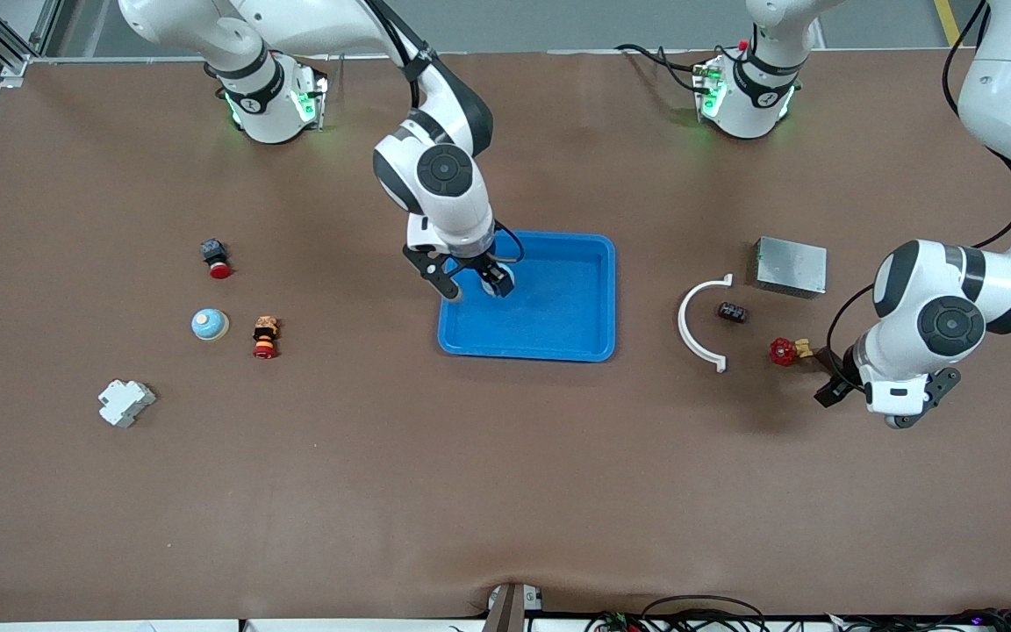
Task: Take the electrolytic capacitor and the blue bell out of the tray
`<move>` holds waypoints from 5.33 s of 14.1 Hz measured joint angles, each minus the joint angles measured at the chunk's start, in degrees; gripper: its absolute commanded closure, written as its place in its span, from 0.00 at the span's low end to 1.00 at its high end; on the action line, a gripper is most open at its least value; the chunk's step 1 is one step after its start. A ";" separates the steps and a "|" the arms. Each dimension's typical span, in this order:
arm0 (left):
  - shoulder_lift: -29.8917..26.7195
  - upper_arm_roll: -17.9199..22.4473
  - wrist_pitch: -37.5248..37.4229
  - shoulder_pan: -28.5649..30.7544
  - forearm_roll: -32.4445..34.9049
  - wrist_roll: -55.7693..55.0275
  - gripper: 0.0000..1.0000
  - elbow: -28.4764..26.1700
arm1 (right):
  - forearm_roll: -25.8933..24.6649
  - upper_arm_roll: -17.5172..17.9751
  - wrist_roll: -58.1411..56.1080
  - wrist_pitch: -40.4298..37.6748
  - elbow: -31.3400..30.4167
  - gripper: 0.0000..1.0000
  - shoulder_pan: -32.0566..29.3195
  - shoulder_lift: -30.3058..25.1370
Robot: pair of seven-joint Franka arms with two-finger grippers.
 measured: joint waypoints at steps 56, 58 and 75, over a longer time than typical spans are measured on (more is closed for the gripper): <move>-31.46 20.99 -45.43 -27.40 -27.54 49.29 0.00 21.50 | -3.62 -2.52 -62.46 -28.51 12.72 1.00 -31.58 -4.95; -34.00 23.76 -45.45 -29.55 -29.11 51.84 0.00 19.18 | -3.63 -2.53 -70.19 -25.89 12.33 1.00 -36.04 -4.97; -38.15 24.97 -42.64 -29.64 -29.55 56.31 0.00 14.38 | -3.89 -2.48 -91.24 -8.88 4.84 1.00 -50.85 3.03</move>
